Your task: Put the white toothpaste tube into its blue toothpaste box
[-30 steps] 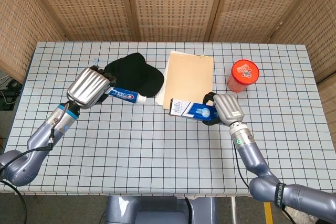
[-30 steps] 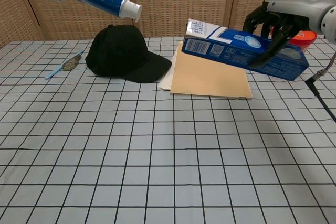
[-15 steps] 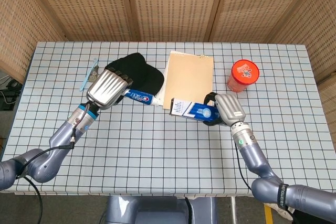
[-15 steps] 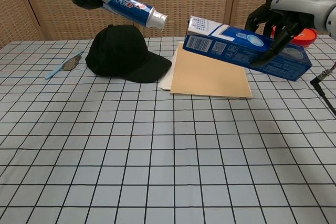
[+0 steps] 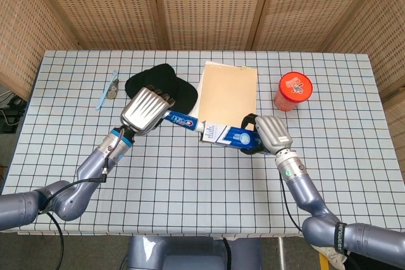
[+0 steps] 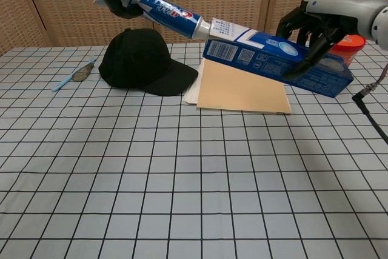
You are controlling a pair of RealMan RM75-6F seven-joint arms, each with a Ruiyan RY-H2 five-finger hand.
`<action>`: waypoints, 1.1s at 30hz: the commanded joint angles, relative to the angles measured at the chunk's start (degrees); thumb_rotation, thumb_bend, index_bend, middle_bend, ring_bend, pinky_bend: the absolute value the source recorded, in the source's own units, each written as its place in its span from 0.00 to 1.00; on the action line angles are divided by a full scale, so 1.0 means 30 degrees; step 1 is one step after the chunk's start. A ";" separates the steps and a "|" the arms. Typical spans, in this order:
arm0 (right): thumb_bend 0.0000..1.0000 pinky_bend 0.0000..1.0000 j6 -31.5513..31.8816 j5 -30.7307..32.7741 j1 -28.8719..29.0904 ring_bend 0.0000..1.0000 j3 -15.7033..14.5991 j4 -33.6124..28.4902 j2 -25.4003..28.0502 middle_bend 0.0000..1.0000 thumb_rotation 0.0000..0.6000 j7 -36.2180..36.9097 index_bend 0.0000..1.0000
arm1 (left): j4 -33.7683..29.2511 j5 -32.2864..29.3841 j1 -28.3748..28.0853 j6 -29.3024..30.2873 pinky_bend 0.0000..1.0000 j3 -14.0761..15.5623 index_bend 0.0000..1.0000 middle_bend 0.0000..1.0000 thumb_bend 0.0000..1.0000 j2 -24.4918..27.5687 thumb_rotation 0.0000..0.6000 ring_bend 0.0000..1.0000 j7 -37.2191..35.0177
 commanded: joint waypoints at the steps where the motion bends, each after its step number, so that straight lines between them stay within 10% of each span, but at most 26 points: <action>1: 0.19 0.64 -0.0018 0.0017 0.0056 0.56 -0.0078 -0.0011 -0.0048 0.49 1.00 0.0086 0.66 | 0.0067 -0.0136 -0.0247 0.0205 0.45 0.0032 0.87 0.54 0.57 -0.0314 1.00 0.49 0.0252; 11: 0.19 0.64 -0.0131 0.0130 0.0261 0.56 0.0044 0.0096 -0.0195 0.49 1.00 0.0938 0.66 | 0.0121 0.0459 -0.1330 0.0994 0.45 0.0279 0.86 0.54 0.57 -0.1310 1.00 0.49 0.2114; 19: 0.19 0.64 -0.0396 0.0300 0.0157 0.56 0.0617 0.0667 -0.0033 0.49 1.00 0.2800 0.66 | 0.1702 0.4861 -0.2633 0.2172 0.42 0.0755 0.81 0.51 0.57 -0.2218 1.00 0.48 0.4883; 33: 0.19 0.64 -0.0813 -0.1022 -0.1098 0.56 0.1014 0.1854 0.0259 0.49 1.00 0.7741 0.66 | 0.2599 0.6372 -0.3523 0.2842 0.19 -0.0011 0.34 0.15 0.19 -0.2950 1.00 0.17 0.6841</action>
